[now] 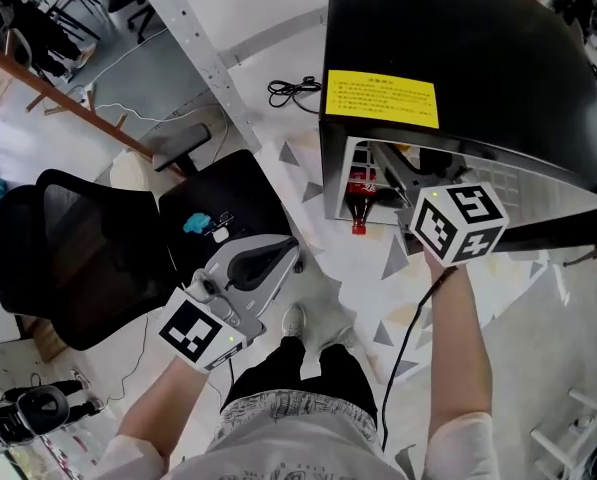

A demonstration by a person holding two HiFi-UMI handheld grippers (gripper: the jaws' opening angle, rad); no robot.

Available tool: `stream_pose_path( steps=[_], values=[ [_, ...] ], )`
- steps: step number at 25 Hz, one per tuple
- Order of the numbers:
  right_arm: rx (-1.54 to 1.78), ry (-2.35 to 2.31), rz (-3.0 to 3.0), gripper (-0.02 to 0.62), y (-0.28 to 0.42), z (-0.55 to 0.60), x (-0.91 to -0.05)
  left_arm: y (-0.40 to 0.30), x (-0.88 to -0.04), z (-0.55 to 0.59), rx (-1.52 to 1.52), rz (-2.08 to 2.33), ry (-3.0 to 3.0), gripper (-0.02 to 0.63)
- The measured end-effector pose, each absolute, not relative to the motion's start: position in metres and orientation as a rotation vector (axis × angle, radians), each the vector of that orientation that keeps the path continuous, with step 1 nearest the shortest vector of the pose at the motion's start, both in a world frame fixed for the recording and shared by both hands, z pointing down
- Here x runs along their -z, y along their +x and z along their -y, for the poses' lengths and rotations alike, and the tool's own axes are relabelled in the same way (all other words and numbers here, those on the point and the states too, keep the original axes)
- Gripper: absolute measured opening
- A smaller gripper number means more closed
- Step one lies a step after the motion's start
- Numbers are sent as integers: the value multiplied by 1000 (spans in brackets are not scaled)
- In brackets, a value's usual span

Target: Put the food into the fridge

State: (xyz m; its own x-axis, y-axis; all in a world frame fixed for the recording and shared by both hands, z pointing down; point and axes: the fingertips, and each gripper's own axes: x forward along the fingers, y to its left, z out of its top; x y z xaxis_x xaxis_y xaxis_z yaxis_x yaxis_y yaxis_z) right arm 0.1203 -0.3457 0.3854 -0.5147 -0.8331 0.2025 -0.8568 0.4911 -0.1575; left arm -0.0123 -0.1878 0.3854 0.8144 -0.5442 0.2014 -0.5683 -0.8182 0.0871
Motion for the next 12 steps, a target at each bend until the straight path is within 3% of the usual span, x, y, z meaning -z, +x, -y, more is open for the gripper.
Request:
stream_pose_path(
  steps=[12],
  values=[
    [-187,1393,2471,276,112,384,-407,-12,-387,199,-191,969,2852,6]
  ],
)
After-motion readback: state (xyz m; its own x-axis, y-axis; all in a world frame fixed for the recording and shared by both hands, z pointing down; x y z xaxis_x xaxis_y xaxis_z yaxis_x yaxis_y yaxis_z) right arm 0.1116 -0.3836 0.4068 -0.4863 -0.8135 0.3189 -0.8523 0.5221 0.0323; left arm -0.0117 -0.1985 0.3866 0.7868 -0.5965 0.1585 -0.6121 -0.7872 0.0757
